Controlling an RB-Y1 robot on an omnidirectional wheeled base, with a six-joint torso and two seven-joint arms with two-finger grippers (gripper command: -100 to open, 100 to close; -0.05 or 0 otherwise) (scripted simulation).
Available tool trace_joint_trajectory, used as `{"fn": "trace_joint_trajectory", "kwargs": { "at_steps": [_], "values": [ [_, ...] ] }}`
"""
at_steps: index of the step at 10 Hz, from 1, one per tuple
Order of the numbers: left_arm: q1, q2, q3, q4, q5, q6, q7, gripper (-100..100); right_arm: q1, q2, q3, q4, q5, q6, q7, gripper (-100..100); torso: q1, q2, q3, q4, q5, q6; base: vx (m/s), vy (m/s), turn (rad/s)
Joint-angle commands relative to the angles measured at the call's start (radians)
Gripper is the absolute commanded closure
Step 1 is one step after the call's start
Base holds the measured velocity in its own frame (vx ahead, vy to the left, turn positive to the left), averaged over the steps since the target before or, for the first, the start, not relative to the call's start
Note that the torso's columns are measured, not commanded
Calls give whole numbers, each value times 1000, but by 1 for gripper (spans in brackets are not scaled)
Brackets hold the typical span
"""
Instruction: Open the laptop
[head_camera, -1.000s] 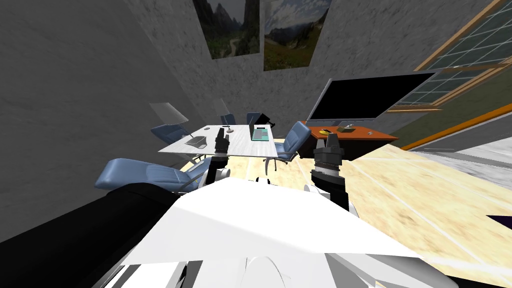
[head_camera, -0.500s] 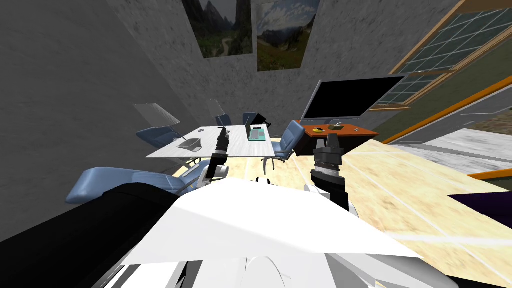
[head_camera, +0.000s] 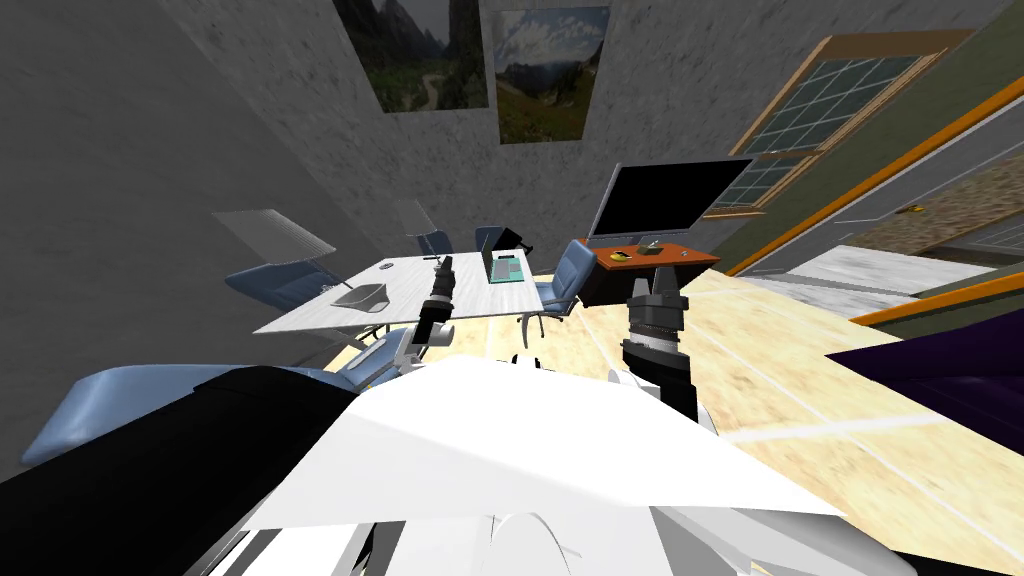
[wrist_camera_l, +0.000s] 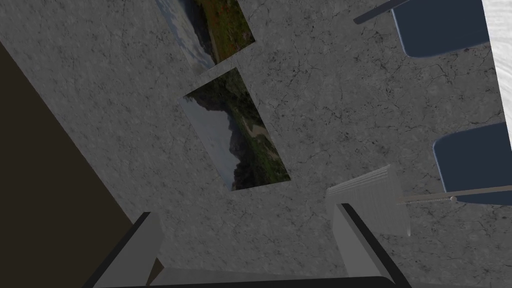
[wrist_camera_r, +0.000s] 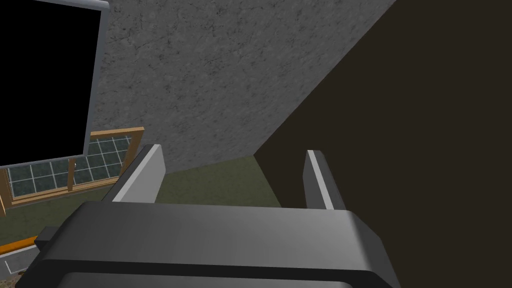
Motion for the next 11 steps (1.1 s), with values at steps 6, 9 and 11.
{"fn": "trace_joint_trajectory", "kwargs": {
  "at_steps": [6,9,11],
  "values": [
    [-163,18,122,135,-32,206,-14,-100,0,0,0,0,0,0,0,0,0,0,0,0,0,0,-2,7,-168],
    [-212,21,159,177,-43,278,-19,-100,0,0,0,0,0,0,0,0,0,0,0,0,0,0,-3,8,-157],
    [-261,26,197,220,-53,339,-23,-100,0,0,0,0,0,0,0,0,0,0,0,0,0,0,-3,5,-167]
  ]
}}
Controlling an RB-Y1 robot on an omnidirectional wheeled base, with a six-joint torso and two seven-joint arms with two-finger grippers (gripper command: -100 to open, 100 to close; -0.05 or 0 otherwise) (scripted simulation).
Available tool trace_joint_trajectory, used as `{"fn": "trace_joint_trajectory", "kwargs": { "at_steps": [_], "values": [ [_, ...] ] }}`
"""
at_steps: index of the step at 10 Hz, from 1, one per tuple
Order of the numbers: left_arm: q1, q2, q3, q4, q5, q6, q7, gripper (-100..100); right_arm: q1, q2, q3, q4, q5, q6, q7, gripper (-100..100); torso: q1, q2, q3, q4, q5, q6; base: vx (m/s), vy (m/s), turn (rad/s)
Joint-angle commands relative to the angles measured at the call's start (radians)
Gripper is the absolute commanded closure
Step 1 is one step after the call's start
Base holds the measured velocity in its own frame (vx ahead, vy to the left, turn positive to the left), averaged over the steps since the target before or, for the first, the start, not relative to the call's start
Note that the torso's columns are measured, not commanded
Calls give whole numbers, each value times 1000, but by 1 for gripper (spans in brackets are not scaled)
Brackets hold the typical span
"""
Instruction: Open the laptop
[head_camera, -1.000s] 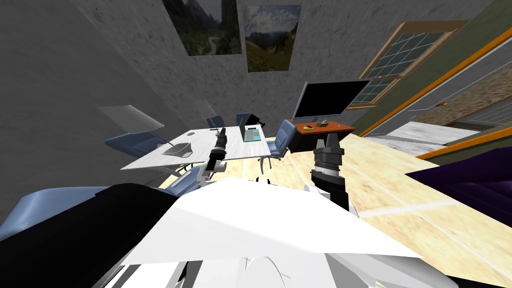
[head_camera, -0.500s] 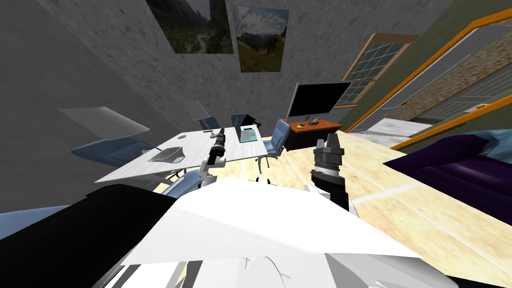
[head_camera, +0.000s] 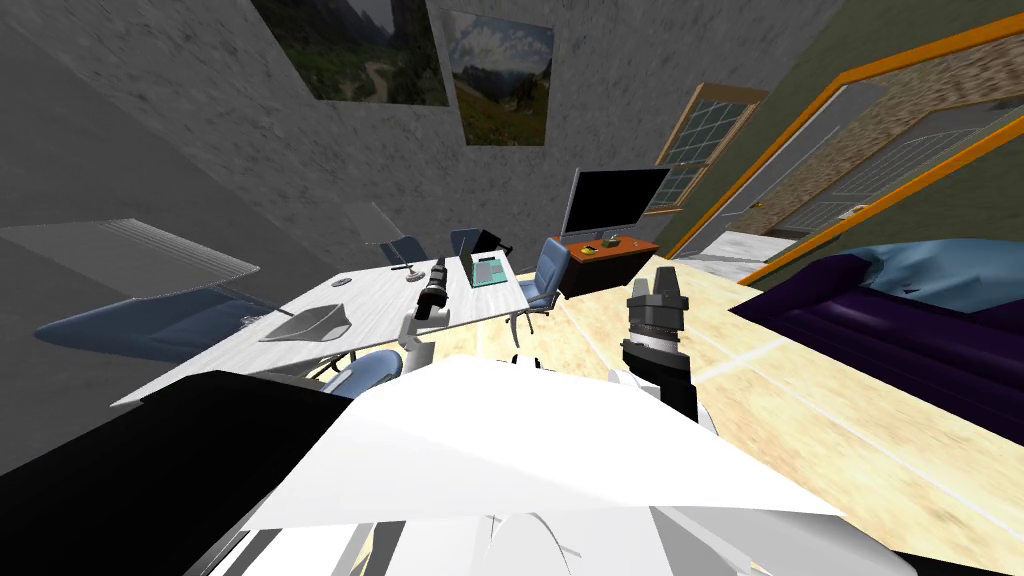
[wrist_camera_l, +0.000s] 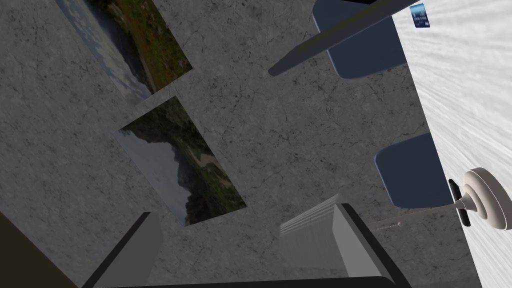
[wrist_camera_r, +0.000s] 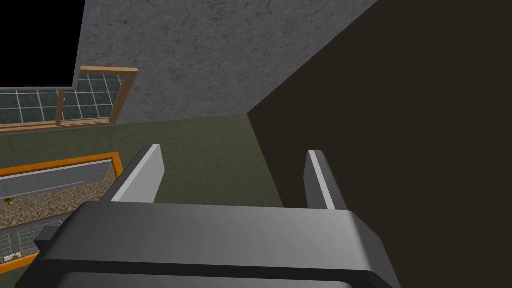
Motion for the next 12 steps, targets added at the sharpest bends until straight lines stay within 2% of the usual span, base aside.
{"fn": "trace_joint_trajectory", "kwargs": {
  "at_steps": [1,8,12],
  "values": [
    [-37,7,29,33,-6,55,-3,-100,0,0,0,0,0,0,0,0,0,0,0,0,0,0,-3,5,-89],
    [-196,49,148,180,-40,267,-18,-100,0,0,0,0,0,0,0,0,0,0,0,0,0,0,-4,6,-185],
    [-266,85,199,247,-55,360,-25,-100,0,0,0,0,0,0,0,0,0,0,0,0,0,0,-4,6,-145]
  ]
}}
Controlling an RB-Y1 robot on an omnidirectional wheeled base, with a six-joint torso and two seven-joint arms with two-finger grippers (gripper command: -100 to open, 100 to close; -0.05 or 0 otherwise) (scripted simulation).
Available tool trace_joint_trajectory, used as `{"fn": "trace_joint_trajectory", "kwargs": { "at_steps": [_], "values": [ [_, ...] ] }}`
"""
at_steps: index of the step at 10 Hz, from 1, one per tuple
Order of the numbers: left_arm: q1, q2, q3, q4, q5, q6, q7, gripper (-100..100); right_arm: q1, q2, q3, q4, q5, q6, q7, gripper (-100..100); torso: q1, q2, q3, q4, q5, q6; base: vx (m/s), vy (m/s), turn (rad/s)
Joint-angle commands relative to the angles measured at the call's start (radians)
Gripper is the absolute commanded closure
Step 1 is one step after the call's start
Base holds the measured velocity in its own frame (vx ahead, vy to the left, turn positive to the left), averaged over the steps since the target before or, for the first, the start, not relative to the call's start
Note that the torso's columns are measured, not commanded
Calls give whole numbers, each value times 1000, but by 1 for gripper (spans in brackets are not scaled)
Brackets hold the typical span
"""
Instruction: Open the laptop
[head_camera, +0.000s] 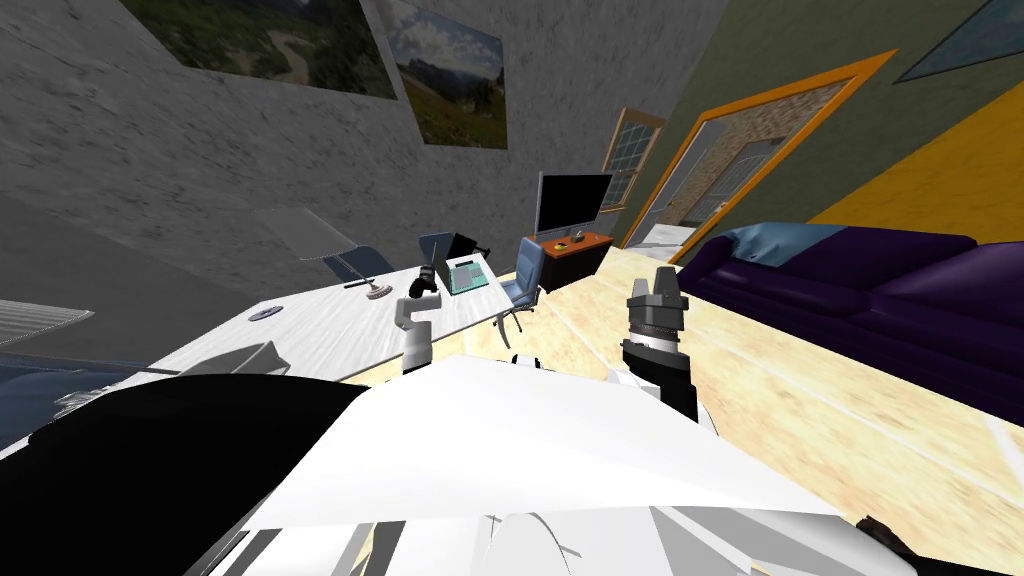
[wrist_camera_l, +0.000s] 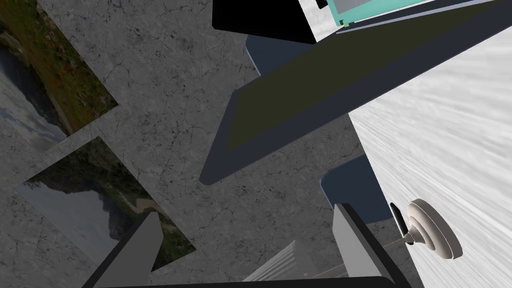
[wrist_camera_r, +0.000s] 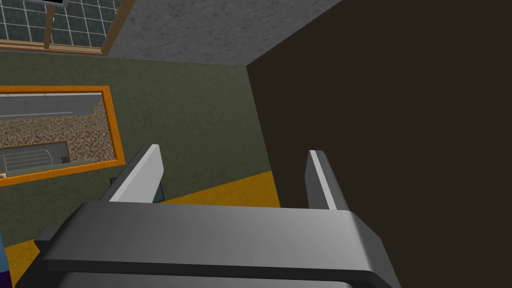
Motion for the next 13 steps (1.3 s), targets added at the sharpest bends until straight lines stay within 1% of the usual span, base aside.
{"fn": "trace_joint_trajectory", "kwargs": {
  "at_steps": [1,4,5,6,7,8,9,10,11,12,13],
  "values": [
    [-42,22,29,37,-9,58,-5,-100,0,0,0,0,0,0,0,0,0,0,0,0,0,0,-4,3,-124],
    [-81,50,59,70,-18,111,-9,-100,0,0,0,0,0,0,0,0,0,0,0,0,0,0,-4,4,-112],
    [-72,44,53,61,-16,101,-8,-100,0,0,0,0,0,0,0,0,0,0,0,0,0,0,-1,3,-21],
    [-78,49,56,63,-16,110,-9,-100,0,0,0,0,0,0,0,0,0,0,0,0,0,0,46,58,-19],
    [-76,46,55,63,-16,107,-8,-100,0,0,0,0,0,0,0,0,3,-2,-1,-1,1,0,30,39,-11],
    [-77,47,55,63,-16,108,-9,100,0,0,0,0,0,0,0,0,1,-1,-1,0,1,0,6,8,-3],
    [-64,65,42,64,-43,110,-38,100,0,0,0,0,0,0,0,0,-1,1,0,-1,1,-1,34,-46,-53],
    [-57,74,36,66,-57,111,-52,100,0,0,0,0,0,0,0,0,-3,-1,0,-2,1,1,68,-94,-25],
    [-42,92,23,69,-84,114,-81,100,0,0,0,0,0,0,0,0,-5,-4,-2,-3,2,3,90,-128,-28],
    [-35,101,16,70,-97,115,-96,100,0,0,0,0,0,0,0,0,-6,-7,-4,-4,1,6,84,-136,-32],
    [-20,118,3,73,-124,118,-125,100,0,0,0,0,0,0,0,0,-4,-8,-5,-5,2,7,65,-142,-85]
  ]
}}
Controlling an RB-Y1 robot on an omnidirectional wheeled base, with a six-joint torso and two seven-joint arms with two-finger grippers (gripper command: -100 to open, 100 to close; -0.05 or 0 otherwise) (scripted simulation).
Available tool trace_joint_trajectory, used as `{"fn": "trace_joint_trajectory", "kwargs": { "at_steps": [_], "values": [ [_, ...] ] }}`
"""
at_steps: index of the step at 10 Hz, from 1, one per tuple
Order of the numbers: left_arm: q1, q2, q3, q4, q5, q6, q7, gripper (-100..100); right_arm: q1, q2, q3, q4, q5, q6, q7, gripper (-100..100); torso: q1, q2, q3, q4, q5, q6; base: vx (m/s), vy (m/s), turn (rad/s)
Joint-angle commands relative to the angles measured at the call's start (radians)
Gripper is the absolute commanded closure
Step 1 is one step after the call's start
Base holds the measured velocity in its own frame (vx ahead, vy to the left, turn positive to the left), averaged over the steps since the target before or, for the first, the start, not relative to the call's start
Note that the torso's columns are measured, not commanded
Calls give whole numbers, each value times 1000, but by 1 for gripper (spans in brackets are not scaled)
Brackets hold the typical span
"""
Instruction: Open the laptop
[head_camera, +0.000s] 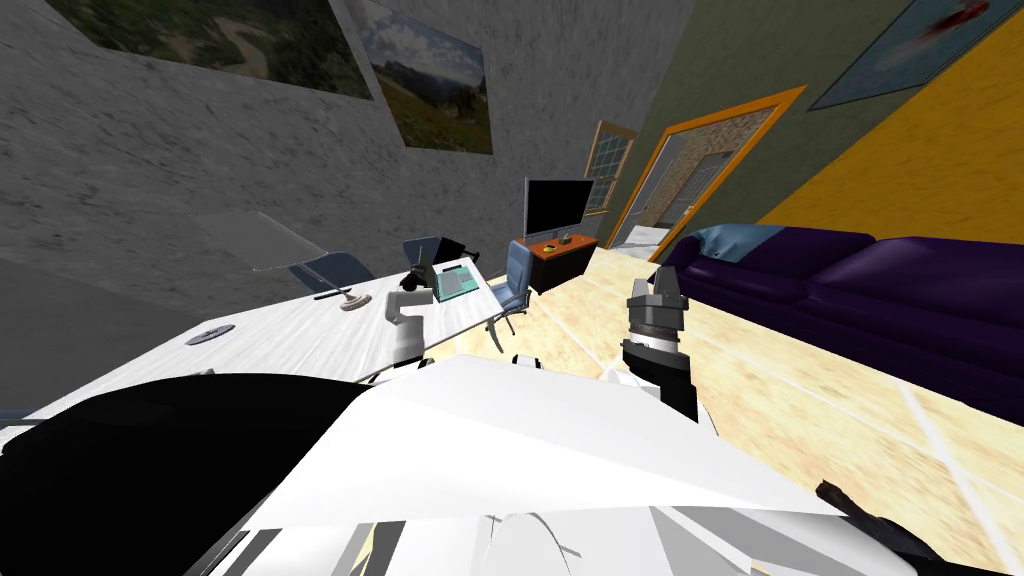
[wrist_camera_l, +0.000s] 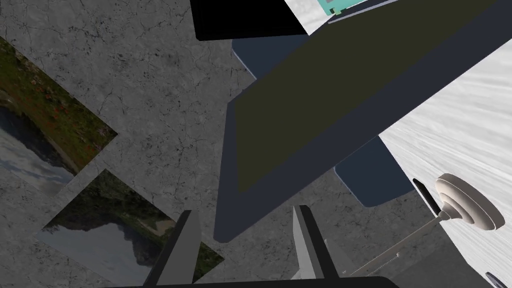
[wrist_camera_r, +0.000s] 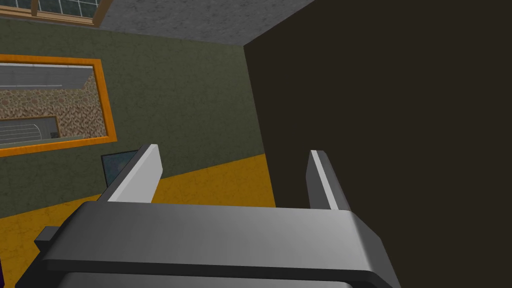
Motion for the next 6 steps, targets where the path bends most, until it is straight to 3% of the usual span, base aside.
{"fn": "trace_joint_trajectory", "kwargs": {
  "at_steps": [1,2,3,6],
  "values": [
    [25,26,-31,13,-53,4,-56,100,0,0,0,0,0,0,0,0,1,0,0,0,1,1,74,-103,-57],
    [19,25,-20,9,-43,3,-43,100,0,0,0,0,0,0,0,0,5,0,0,0,1,0,31,-39,5],
    [52,33,-34,25,-91,-23,-69,100,0,0,0,0,0,0,0,0,10,4,2,3,2,-3,83,-84,-31],
    [98,42,-54,49,-158,-62,-101,100,0,0,0,0,0,0,0,0,9,1,1,-1,5,-6,126,-109,-13]
  ]
}}
